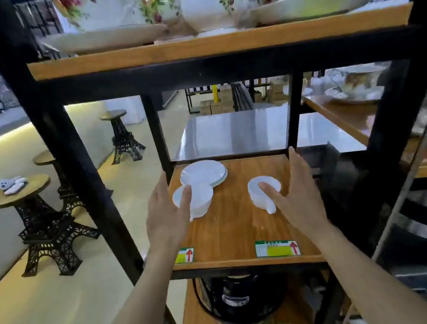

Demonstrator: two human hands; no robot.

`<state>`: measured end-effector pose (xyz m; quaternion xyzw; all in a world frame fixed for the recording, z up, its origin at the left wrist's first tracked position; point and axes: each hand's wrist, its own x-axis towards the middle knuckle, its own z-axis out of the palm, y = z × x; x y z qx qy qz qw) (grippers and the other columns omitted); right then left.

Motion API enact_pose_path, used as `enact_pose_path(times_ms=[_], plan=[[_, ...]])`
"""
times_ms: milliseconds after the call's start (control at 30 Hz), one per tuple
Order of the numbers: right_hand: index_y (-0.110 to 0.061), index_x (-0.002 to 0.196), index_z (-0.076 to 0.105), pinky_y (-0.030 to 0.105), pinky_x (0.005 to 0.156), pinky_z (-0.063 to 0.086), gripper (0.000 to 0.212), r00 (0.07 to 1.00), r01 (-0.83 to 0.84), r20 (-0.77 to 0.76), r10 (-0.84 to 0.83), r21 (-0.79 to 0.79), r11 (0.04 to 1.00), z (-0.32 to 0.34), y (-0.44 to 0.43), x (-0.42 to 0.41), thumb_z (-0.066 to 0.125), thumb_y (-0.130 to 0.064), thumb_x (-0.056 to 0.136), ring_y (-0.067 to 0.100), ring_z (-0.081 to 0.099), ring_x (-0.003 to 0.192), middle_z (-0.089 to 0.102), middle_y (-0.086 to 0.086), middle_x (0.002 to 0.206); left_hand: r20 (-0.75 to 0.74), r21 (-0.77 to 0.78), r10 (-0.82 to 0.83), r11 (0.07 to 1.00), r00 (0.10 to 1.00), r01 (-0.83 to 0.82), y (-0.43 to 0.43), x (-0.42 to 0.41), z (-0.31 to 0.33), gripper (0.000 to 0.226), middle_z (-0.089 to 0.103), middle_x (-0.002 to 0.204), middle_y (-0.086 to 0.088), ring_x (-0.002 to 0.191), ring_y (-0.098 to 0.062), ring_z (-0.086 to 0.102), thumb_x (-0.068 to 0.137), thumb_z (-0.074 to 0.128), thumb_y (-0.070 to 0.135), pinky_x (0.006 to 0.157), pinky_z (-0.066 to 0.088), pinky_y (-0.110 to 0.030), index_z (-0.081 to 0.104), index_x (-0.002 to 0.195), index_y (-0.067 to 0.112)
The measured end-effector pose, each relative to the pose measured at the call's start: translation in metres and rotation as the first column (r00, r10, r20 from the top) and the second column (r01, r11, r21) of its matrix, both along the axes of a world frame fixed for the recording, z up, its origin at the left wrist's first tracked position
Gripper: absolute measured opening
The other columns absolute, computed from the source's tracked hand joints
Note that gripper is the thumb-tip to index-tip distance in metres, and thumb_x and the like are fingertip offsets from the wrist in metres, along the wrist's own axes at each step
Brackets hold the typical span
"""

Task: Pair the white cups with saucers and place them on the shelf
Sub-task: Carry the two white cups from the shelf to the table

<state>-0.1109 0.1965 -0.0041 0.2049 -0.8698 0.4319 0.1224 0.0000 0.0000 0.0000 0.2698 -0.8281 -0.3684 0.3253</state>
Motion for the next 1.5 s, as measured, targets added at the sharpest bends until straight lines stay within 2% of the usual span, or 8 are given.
enact_pose_path(times_ms=[133, 300, 600, 733, 867, 1133, 1300, 1500], plan=[[-0.03, 0.147, 0.016, 0.048, 0.108, 0.037, 0.09, 0.967, 0.123, 0.232, -0.11, -0.043, 0.992, -0.022, -0.012, -0.02, 0.064, -0.058, 0.077, 0.024, 0.037, 0.138, 0.031, -0.001, 0.154, -0.085, 0.411, 0.031, 0.912, 0.996, 0.007, -0.01, -0.017, -0.016, 0.065, 0.032, 0.153, -0.009, 0.138, -0.026, 0.034, 0.093, 0.051, 0.043, 0.108, 0.033, -0.042, 0.023, 0.149, 0.026], [-0.014, 0.136, 0.042, 0.042, 0.098, 0.045, 0.073, 0.889, 0.204, 0.42, -0.183, -0.004, 0.979, -0.045, -0.017, -0.033, 0.06, -0.056, 0.08, 0.027, 0.053, 0.122, 0.051, 0.008, 0.137, 0.088, 0.853, 0.09, 0.508, 0.992, -0.122, -0.026, -0.034, -0.032, 0.067, 0.049, 0.133, -0.019, 0.117, -0.036, 0.053, 0.087, 0.058, 0.048, 0.082, 0.047, -0.046, 0.034, 0.141, 0.016], [-0.007, 0.109, 0.061, 0.024, 0.056, 0.042, 0.036, 0.761, 0.138, 0.646, -0.062, -0.068, 0.988, -0.052, -0.021, -0.042, 0.052, -0.037, 0.093, 0.016, 0.056, 0.064, 0.063, 0.006, 0.082, 0.145, 0.918, -0.075, 0.382, 0.987, -0.106, -0.028, -0.045, -0.041, 0.043, 0.061, 0.116, -0.021, 0.099, -0.031, 0.061, 0.092, 0.058, 0.032, 0.082, 0.053, -0.044, 0.047, 0.124, 0.005], [-0.005, 0.104, 0.06, 0.029, 0.057, 0.05, 0.031, 0.569, 0.219, 0.822, 0.037, -0.195, 0.956, -0.042, -0.022, -0.035, 0.053, -0.034, 0.094, 0.023, 0.063, 0.071, 0.069, 0.016, 0.094, 0.13, 0.926, -0.123, 0.37, 0.984, -0.076, -0.031, -0.042, -0.044, 0.029, 0.063, 0.116, -0.02, 0.099, -0.028, 0.061, 0.094, 0.054, 0.03, 0.083, 0.051, -0.043, 0.059, 0.101, 0.002], [-0.005, 0.102, 0.055, 0.035, 0.064, 0.053, 0.023, 0.418, 0.303, 0.88, 0.227, -0.37, 0.878, -0.036, -0.02, -0.032, 0.057, -0.026, 0.092, 0.026, 0.063, 0.087, 0.063, 0.017, 0.102, 0.024, 0.957, -0.088, 0.291, 0.996, 0.003, -0.03, -0.042, -0.043, 0.046, 0.062, 0.103, -0.02, 0.091, -0.028, 0.063, 0.094, 0.055, 0.023, 0.077, 0.052, -0.04, 0.043, 0.131, -0.002], [-0.008, 0.104, 0.054, 0.027, 0.062, 0.051, 0.03, 0.585, 0.328, 0.802, 0.119, -0.368, 0.87, -0.039, -0.023, -0.023, 0.051, -0.036, 0.094, 0.018, 0.056, 0.072, 0.056, 0.009, 0.082, -0.03, 0.89, 0.08, 0.455, 0.996, -0.01, -0.024, -0.038, -0.047, 0.036, 0.046, 0.069, -0.01, 0.058, -0.017, 0.047, 0.098, 0.044, 0.021, 0.047, 0.052, -0.024, 0.04, 0.064, 0.01], [-0.009, 0.101, 0.057, 0.026, 0.058, 0.047, 0.029, 0.662, 0.302, 0.739, 0.124, -0.414, 0.859, -0.037, -0.017, -0.01, 0.049, -0.036, 0.095, 0.014, 0.048, 0.063, 0.049, 0.005, 0.073, -0.063, 0.878, 0.159, 0.479, 0.985, -0.022, -0.019, -0.022, -0.041, 0.038, 0.043, 0.038, 0.003, 0.051, -0.014, 0.039, 0.097, 0.043, 0.019, 0.04, 0.038, -0.023, 0.037, 0.06, 0.014], [-0.013, 0.079, 0.056, 0.026, 0.054, 0.042, 0.03, 0.728, 0.21, 0.663, 0.172, -0.456, 0.865, -0.031, -0.006, 0.026, 0.048, -0.037, 0.094, 0.014, 0.042, 0.056, 0.044, 0.005, 0.066, -0.03, 0.791, 0.101, 0.61, 0.994, -0.039, -0.008, 0.018, -0.036, 0.035, 0.041, 0.061, -0.006, 0.052, -0.017, 0.038, 0.097, 0.045, 0.025, 0.05, 0.038, -0.028, 0.043, 0.064, 0.012]])
